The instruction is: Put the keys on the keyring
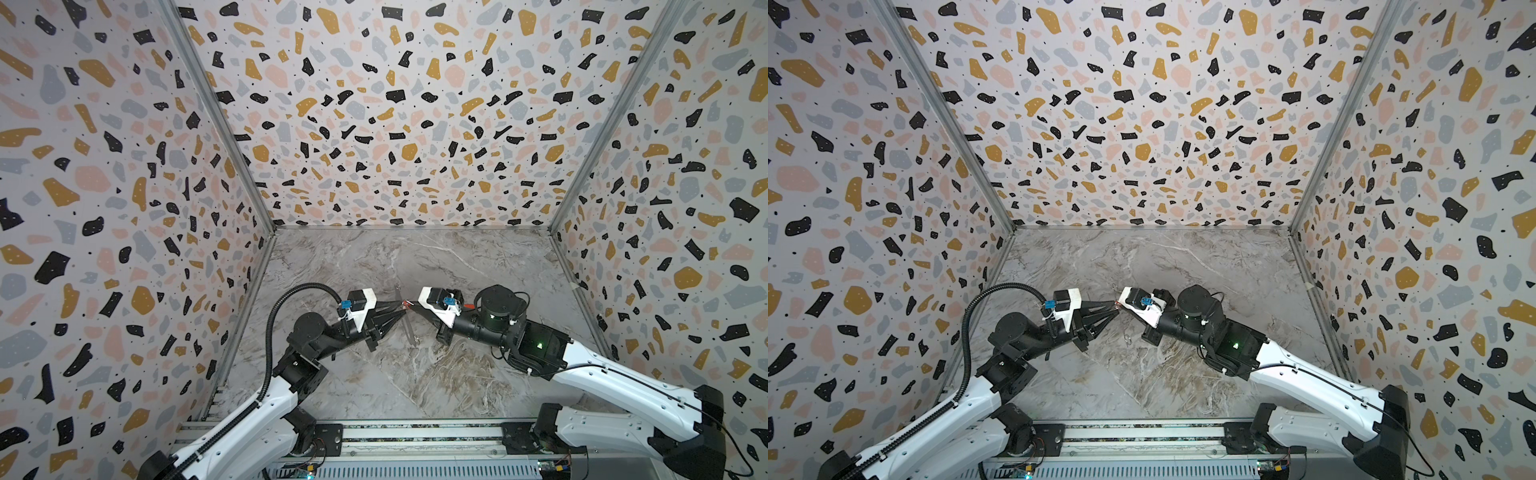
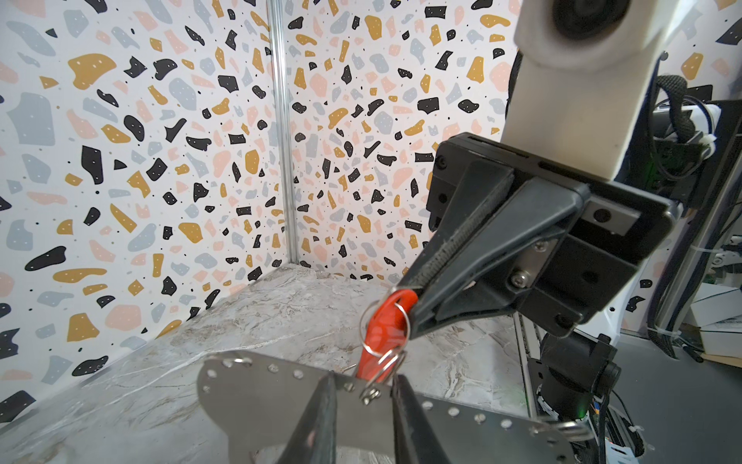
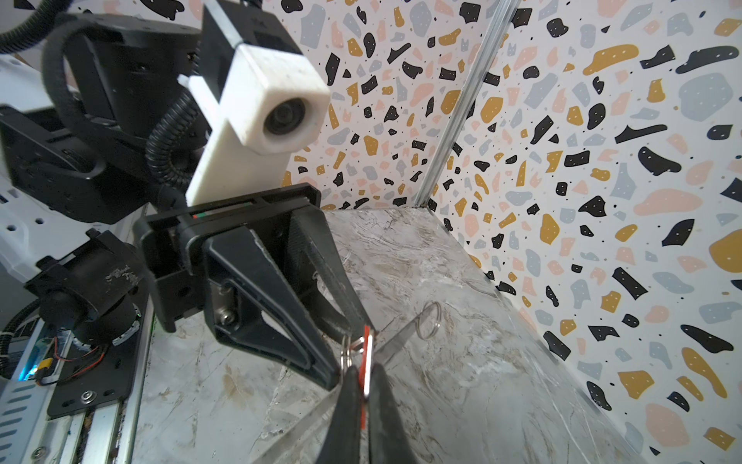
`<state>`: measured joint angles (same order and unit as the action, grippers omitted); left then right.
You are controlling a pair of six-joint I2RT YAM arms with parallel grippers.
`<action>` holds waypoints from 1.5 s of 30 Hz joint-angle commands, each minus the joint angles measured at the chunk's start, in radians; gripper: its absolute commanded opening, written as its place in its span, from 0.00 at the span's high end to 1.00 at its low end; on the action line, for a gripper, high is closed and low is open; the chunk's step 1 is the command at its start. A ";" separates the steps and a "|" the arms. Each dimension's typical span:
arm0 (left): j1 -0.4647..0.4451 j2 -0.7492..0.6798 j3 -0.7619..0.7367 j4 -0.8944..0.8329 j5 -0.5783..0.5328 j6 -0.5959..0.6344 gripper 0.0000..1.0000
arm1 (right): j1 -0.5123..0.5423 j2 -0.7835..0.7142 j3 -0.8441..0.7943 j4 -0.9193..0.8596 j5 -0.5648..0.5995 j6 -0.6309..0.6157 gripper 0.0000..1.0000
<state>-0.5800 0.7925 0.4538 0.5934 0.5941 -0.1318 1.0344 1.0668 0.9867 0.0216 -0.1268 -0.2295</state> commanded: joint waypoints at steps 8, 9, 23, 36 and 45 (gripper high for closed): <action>-0.004 -0.005 0.039 0.064 0.024 0.004 0.81 | 0.003 -0.002 0.052 0.033 -0.014 0.007 1.00; -0.004 -0.004 0.038 0.065 0.024 0.004 0.81 | 0.003 -0.001 0.052 0.033 -0.014 0.007 1.00; -0.008 -0.001 0.035 0.072 0.036 0.003 0.94 | 0.003 0.005 0.055 0.041 -0.012 0.012 1.00; -0.008 -0.011 0.026 0.084 -0.016 -0.021 1.00 | 0.003 -0.008 0.049 0.041 0.030 0.018 1.00; -0.008 -0.047 -0.009 0.155 -0.070 -0.046 1.00 | 0.003 -0.031 0.034 0.021 0.070 0.015 1.00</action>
<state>-0.5846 0.7658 0.4549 0.6453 0.5495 -0.1616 1.0336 1.0698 0.9886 0.0296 -0.0795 -0.2260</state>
